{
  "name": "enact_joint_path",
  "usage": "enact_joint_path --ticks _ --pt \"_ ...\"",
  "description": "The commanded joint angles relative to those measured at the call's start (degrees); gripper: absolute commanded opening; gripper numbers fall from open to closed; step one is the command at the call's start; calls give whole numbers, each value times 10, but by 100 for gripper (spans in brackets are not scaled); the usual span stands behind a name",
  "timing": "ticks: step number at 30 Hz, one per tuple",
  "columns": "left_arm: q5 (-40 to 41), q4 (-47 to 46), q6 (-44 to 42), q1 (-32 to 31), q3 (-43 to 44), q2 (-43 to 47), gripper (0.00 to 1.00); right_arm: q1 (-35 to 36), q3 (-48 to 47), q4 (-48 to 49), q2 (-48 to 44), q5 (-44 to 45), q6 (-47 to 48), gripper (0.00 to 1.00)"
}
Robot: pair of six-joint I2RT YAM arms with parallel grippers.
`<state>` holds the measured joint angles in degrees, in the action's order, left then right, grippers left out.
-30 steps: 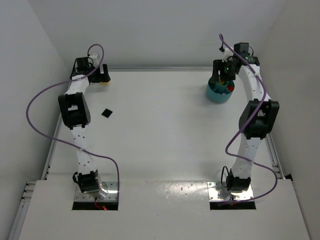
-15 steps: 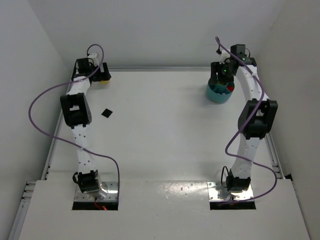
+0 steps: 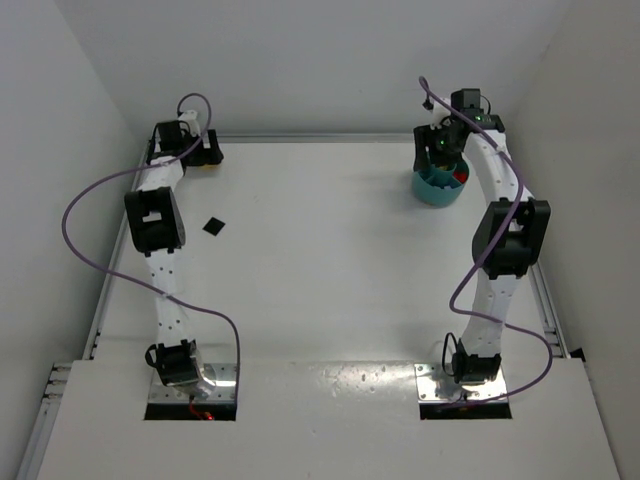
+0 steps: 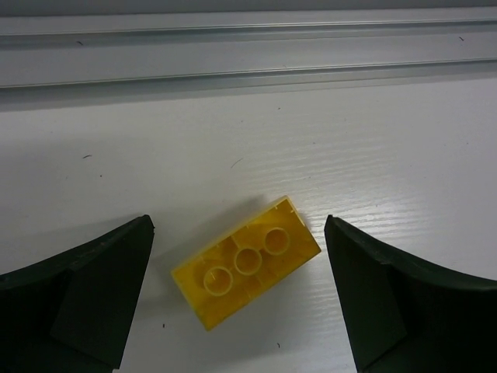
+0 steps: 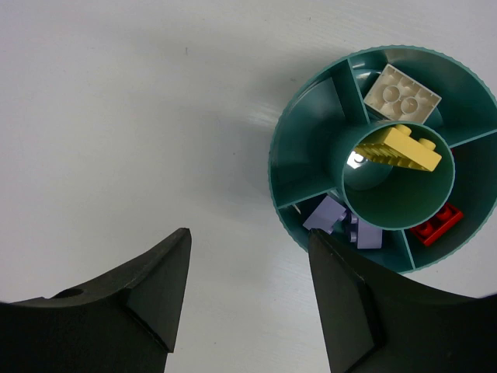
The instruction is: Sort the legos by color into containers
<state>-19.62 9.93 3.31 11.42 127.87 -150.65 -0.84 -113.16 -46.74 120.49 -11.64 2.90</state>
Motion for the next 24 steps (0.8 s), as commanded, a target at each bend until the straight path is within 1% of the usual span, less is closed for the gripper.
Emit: enact_joint_path --ticks 1,2,3,5,6,7,12,15,16,18,20,21,24 --pt "-19 10 -18 -3 13 3 97 4 -4 12 -10 8 9 63" --pt "-19 11 -26 -3 7 11 94 4 -4 12 -10 8 9 63" --pt "-19 17 -44 -9 0 18 88 4 -4 12 -10 8 9 63" --pt "-53 42 -66 -9 -12 39 83 4 -4 12 -10 8 9 63" --pt "-53 52 -75 -14 -17 47 82 9 -9 12 -10 8 9 63" --pt "-60 65 -102 -19 -24 54 82 9 -9 12 -10 3 9 63" --pt "-74 145 -177 -25 -32 73 81 9 -9 12 -10 -4 9 63" --pt "-93 186 -197 -25 -40 86 79 9 -9 12 -10 -4 9 63" --pt "-101 192 -204 -25 -57 91 75 9 -9 12 -10 -4 9 63" --pt "-108 192 -218 -25 -82 114 74 9 -9 12 -16 -4 9 63" --pt "-98 192 -219 -31 -96 120 74 9 -9 12 -16 -9 4 63" --pt "-75 192 -211 -31 -96 120 75 9 -9 12 -16 -15 4 63" --pt "-24 162 -160 -36 -96 120 81 9 -9 12 -16 -15 4 63"
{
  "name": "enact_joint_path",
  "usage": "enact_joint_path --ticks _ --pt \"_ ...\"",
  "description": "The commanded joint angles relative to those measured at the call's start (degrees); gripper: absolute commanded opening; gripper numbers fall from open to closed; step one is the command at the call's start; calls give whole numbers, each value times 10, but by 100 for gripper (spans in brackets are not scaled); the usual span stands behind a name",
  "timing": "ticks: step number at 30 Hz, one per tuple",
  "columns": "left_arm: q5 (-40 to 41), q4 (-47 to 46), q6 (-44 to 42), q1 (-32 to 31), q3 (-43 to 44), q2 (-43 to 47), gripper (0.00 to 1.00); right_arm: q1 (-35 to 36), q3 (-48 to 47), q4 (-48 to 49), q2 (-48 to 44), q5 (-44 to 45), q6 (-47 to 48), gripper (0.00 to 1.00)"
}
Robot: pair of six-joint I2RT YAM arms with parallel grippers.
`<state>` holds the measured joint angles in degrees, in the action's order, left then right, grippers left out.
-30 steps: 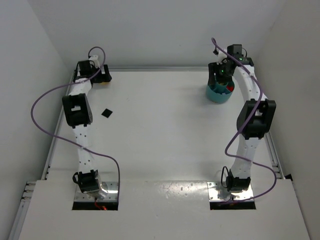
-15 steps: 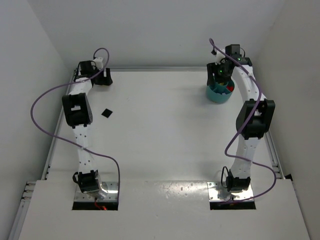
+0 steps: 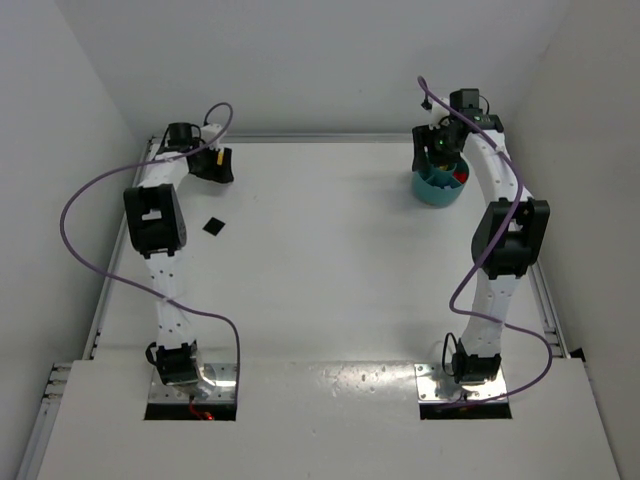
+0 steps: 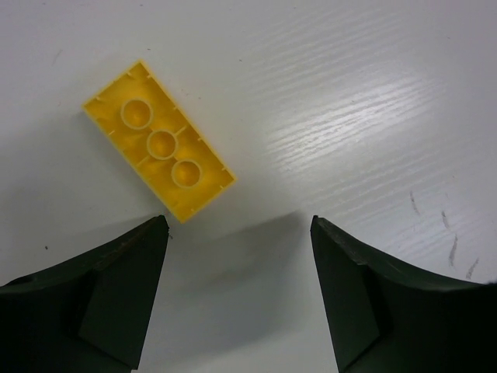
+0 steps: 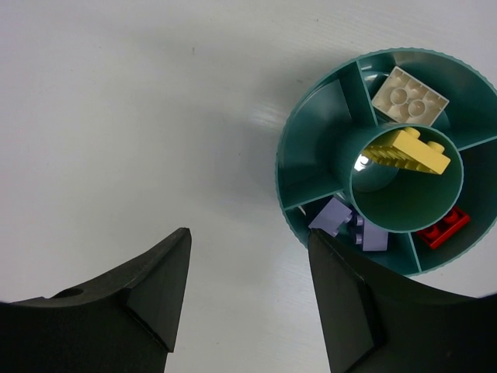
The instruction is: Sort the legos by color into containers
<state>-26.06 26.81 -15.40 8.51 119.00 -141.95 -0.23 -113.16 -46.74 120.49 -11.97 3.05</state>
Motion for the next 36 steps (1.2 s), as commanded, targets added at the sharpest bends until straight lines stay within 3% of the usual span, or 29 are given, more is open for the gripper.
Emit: enact_joint_path --ticks 1,11,18,24,31,34,36 --pt "70 -22 41 -7 -7 26 81 3 -9 12 -16 -12 2 63" --pt "143 -46 144 -32 17 -8 84 3 -9 12 -10 -12 2 63" --pt "159 -41 168 -43 51 -26 87 3 -9 7 -5 -12 2 63" --pt "201 -10 196 -48 126 -71 75 3 -9 7 0 -7 2 63" --pt "207 -10 203 -48 137 -76 61 3 -9 7 0 -7 2 63" --pt "213 -10 208 -48 137 -76 49 3 -9 7 0 -7 2 63" --pt "213 -10 203 -48 128 -69 33 3 -9 7 0 -12 2 63"
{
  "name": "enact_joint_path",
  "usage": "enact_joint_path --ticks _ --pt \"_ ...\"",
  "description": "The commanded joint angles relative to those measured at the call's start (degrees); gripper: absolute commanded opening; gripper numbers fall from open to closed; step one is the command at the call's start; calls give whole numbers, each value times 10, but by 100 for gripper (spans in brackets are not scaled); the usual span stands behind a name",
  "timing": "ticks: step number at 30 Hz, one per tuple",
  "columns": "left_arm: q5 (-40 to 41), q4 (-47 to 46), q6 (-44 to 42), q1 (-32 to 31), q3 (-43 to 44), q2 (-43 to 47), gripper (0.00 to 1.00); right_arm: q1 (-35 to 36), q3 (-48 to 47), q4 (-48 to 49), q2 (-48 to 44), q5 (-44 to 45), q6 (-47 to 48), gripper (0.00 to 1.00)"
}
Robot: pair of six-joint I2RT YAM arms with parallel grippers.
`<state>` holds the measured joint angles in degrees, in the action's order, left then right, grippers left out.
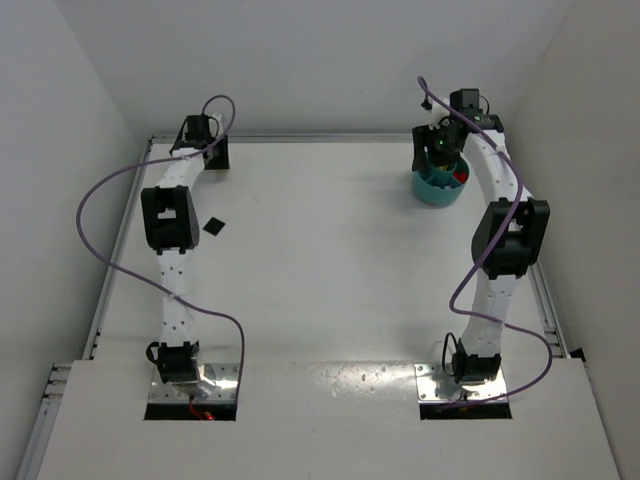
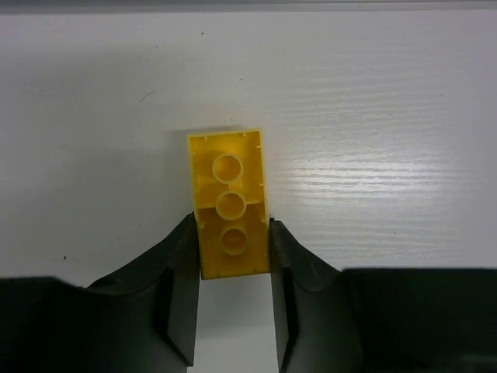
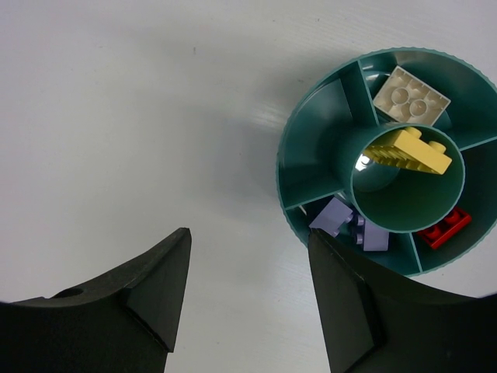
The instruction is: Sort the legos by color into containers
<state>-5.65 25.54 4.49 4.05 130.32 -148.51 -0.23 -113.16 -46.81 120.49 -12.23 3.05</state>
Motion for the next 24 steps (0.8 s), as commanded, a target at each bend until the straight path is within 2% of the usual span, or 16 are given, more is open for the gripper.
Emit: enact_joint_path --ticks 1,3,5,6,11,12,15,16,20,24 --pt "3 3 4 -4 8 -3 28 3 -3 8 0 -10 2 63" --pt "-17 -4 -12 -4 -25 14 12 3 3 13 -5 -18 -3 63" --pt "-76 -22 -33 -4 -59 50 5 3 18 19 -20 -41 -12 63" --pt "-95 -29 -43 -4 -104 68 1 3 26 27 -27 -69 -21 63" --pt "-242 -148 -91 -4 -318 252 1 9 105 65 -87 -189 -67 63" --pt "-260 -160 -91 -4 -382 319 2 9 121 75 -111 -211 -80 63" --pt "-313 -168 -97 -18 -472 406 2 15 184 123 -145 -298 -127 63" --pt "-325 -168 -97 -26 -494 457 2 21 209 145 -155 -313 -138 63" --pt "-369 -168 -75 -61 -583 563 2 26 241 192 -184 -381 -210 63" --pt "-386 -161 -66 -119 -641 633 2 37 269 246 -184 -437 -278 63"
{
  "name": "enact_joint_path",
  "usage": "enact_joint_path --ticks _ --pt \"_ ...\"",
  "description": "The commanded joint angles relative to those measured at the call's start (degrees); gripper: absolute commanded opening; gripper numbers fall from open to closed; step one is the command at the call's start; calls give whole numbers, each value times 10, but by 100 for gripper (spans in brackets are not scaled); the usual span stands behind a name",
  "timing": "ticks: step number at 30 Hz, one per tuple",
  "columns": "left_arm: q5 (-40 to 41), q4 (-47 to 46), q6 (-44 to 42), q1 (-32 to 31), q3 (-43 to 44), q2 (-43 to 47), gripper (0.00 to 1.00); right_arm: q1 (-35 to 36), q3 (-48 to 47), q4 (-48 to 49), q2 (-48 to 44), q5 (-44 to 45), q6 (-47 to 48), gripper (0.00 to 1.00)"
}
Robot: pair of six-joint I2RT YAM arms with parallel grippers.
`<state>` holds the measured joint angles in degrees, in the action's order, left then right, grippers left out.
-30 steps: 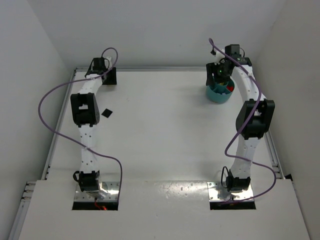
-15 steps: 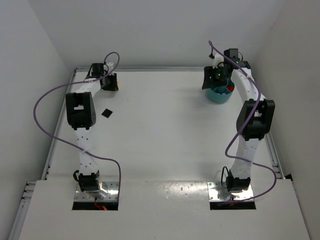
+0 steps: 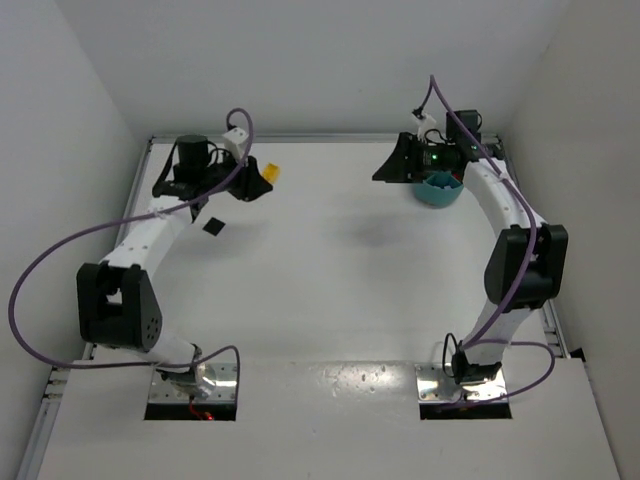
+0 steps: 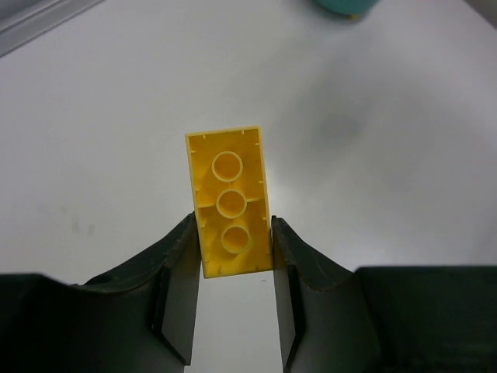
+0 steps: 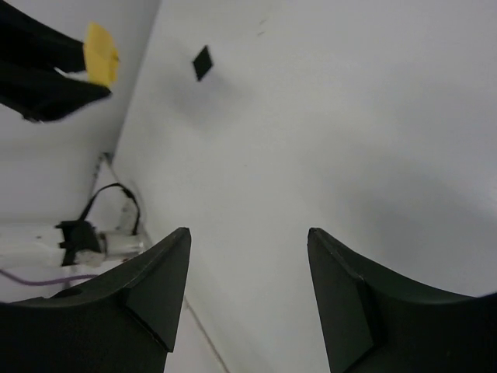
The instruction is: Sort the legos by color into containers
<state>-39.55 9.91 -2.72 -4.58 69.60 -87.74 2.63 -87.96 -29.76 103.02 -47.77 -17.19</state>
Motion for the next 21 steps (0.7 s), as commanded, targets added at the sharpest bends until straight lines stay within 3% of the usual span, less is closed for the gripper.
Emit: enact_joint_path --ticks 1,5,8,21 --pt "-37 -5 6 -59 -40 34 2 9 17 87 -10 -105 -90 63" --pt "-26 -14 32 -108 -53 62 2 26 17 125 2 -131 -130 63" --pt "-12 -9 4 -143 -53 74 2 38 12 125 9 -137 -130 63" --pt "-11 27 -8 -192 -16 64 2 108 17 149 45 -163 -151 69"
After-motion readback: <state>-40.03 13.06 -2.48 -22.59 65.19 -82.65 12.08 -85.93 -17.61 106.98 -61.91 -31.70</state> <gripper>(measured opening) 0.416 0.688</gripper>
